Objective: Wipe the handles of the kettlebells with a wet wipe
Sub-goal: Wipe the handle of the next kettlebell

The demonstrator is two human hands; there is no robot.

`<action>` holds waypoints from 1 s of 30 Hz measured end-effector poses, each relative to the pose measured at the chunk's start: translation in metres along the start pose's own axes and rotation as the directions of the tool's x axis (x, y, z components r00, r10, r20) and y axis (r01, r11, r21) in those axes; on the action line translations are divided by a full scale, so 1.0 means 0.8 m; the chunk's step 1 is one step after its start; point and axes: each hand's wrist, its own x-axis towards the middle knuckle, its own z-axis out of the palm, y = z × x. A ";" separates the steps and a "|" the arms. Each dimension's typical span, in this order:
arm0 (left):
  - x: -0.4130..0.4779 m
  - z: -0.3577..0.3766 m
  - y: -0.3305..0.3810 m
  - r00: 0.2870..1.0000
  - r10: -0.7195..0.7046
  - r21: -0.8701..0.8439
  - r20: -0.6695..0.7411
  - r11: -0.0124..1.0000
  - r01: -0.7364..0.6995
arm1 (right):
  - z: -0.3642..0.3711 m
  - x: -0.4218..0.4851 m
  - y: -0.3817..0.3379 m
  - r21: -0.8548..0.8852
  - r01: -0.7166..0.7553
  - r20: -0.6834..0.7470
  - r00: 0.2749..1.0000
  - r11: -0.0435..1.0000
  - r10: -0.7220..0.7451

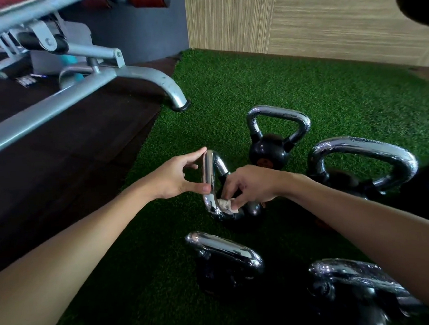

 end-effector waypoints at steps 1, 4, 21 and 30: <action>0.000 0.000 0.000 1.000 0.003 0.001 0.003 1.000 -0.003 | 0.001 -0.001 0.000 0.046 -0.011 0.010 1.000 0.999 0.010; -0.001 0.000 -0.002 1.000 0.010 0.013 0.007 1.000 -0.010 | 0.006 -0.002 0.002 0.255 -0.031 0.019 0.999 0.967 0.027; -0.001 -0.011 -0.020 1.000 -0.030 0.115 0.004 0.993 0.029 | 0.022 0.018 -0.021 0.494 -0.104 -0.255 0.932 0.863 0.259; 0.005 -0.017 -0.023 1.000 -0.023 0.137 0.006 0.990 0.022 | 0.033 0.050 -0.003 0.585 -0.098 -0.410 0.821 0.805 0.398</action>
